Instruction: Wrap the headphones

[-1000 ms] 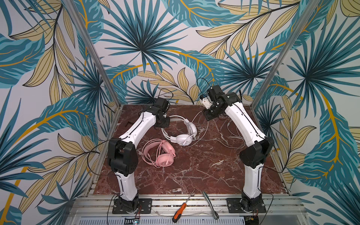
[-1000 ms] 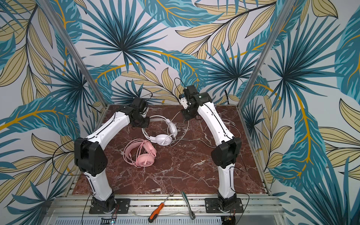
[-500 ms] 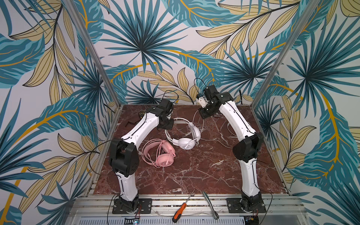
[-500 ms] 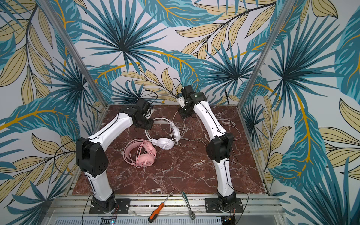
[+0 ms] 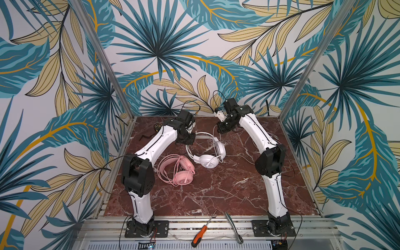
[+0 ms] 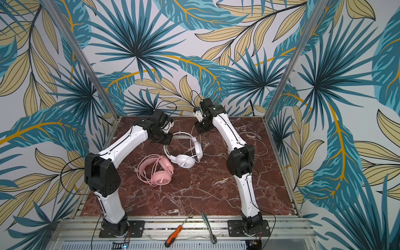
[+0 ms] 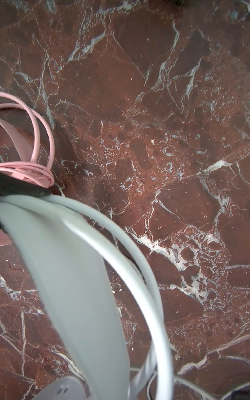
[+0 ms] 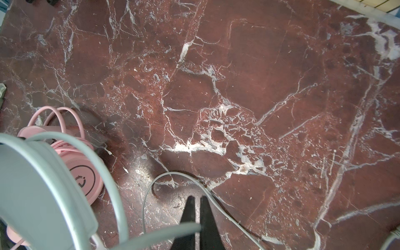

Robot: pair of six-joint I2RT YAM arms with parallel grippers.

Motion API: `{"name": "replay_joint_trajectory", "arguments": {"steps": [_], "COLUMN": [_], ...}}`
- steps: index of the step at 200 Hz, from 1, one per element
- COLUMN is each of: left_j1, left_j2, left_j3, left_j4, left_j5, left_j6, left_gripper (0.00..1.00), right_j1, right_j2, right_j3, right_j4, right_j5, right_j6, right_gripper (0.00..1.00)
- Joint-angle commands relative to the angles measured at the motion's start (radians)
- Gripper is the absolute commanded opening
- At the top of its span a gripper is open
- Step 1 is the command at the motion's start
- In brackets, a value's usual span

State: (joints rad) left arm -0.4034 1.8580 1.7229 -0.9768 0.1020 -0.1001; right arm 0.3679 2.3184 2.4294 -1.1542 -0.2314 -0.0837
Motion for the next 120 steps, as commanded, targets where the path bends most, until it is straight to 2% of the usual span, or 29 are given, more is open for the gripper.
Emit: {"name": "replay_joint_trajectory", "arguments": {"steps": [1,58,94,120], "left_j1": [-0.002,-0.003,-0.001,0.0], "left_j2": [-0.07,-0.088,-0.1,-0.103], "left_j3": [0.019,0.045,0.068,0.073], "left_j4": [0.018,0.018,0.018,0.018], "left_j5": [0.07,0.092,0.129,0.14], "left_j6": [0.004,-0.022,-0.036,-0.049], "left_gripper": [0.0,0.0,0.0,0.0], "right_j1": [-0.002,-0.013,-0.015,-0.015], "right_j2": [0.024,0.027,-0.064,-0.125], "right_j3": [0.007,-0.1,-0.308,-0.452], "right_j4": [0.03,0.049,0.21,0.341], "right_j5": [-0.054,-0.072,-0.095,-0.142], "right_j6": [0.039,0.106,0.159,0.209], "right_gripper": [0.0,0.0,0.0,0.04]}}
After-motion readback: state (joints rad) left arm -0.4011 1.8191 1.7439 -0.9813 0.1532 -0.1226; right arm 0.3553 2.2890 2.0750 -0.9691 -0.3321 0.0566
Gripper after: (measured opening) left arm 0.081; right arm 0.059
